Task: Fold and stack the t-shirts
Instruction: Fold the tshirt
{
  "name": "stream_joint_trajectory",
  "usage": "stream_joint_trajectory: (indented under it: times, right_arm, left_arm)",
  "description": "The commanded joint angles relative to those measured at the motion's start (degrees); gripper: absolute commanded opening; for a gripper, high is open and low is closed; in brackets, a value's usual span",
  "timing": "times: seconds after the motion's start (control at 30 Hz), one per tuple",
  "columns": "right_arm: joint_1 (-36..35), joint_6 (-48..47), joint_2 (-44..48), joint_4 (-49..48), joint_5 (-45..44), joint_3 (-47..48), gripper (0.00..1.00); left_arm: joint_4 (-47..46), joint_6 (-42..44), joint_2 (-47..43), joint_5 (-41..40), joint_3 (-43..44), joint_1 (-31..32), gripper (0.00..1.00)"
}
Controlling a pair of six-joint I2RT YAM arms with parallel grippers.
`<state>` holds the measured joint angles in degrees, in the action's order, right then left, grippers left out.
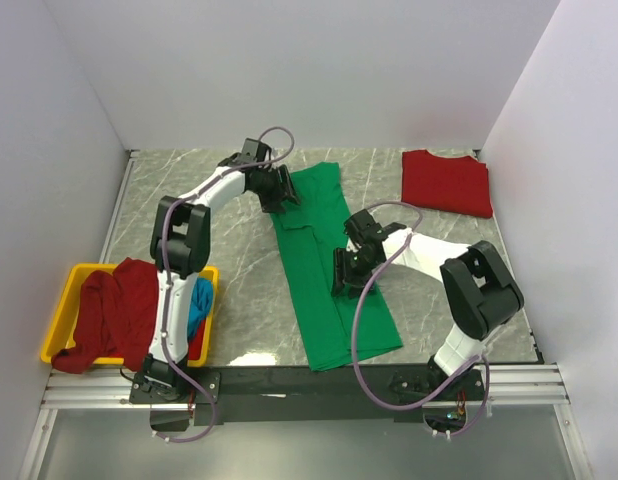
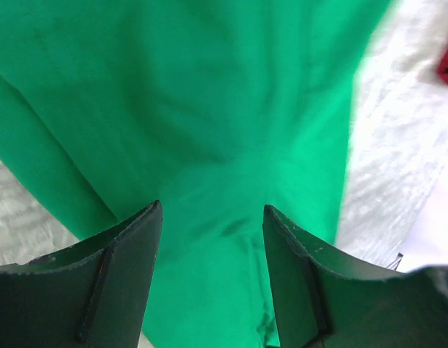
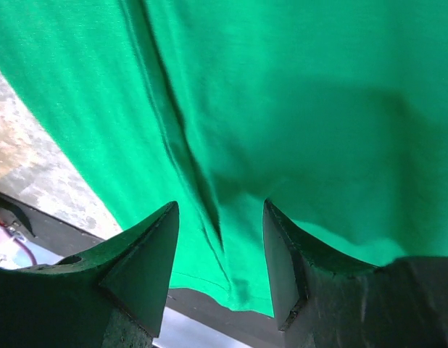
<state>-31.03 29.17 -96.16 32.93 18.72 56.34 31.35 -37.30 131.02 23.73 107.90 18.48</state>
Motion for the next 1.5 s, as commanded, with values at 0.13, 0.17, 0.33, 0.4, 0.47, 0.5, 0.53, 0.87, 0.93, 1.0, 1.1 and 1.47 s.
stream_joint_trajectory:
  times: [0.13,0.17,0.33,0.4,0.47,0.5,0.53,0.87,0.93,1.0,1.1,1.47]
  right_arm:
    - [-0.97,1.59,-2.71,-3.83,4.39,1.05,0.57]
    - [-0.97,1.85,-3.5,-3.84,4.66,1.32,0.57]
    - [-1.14,2.38,-6.57,-4.1,5.54,3.51,0.57]
    - [-1.14,2.47,-7.55,-3.84,5.98,5.09,0.57]
    - [-1.14,2.39,-9.13,-3.4,5.8,6.32,0.57]
    - [-1.14,2.3,-9.57,-2.96,5.71,6.94,0.57]
    - [-1.06,2.3,-10.53,-2.7,5.8,8.16,0.57]
    - [-0.53,2.47,-15.2,0.73,3.34,14.33,0.57]
    - [-0.44,2.3,-15.63,1.17,2.9,15.2,0.57]
    - [0.0,2.03,-15.9,1.44,2.9,16.17,0.57]
    - [0.0,1.33,-15.9,1.79,2.9,17.66,0.57]
    - [0.09,-1.66,-7.82,3.63,2.73,17.94,0.58]
  left_arm:
    - [3.8,-0.85,8.63,-0.52,6.01,-0.28,0.63]
    - [3.72,-0.85,9.25,-0.61,6.44,-0.37,0.63]
    - [-0.14,-1.11,11.89,0.18,7.68,-1.08,0.63]
    - [-0.85,-1.2,12.76,0.01,8.81,-1.16,0.63]
    - [-2.7,-1.11,13.55,0.71,9.43,-1.17,0.63]
    - [-3.48,-1.02,13.91,0.88,9.96,-1.25,0.63]
    - [-4.01,-0.93,14.17,1.06,10.31,-1.34,0.64]
    - [-9.73,-1.99,18.56,3.52,15.67,-2.83,0.64]
    - [-10.96,-1.64,19.01,4.66,16.46,-2.84,0.64]
    - [-12.53,-1.55,19.01,5.54,16.65,-2.92,0.65]
    - [-13.51,-1.64,18.57,6.42,16.56,-2.92,0.66]
    - [-17.12,-1.38,4.88,7.48,12.96,-1.61,0.69]
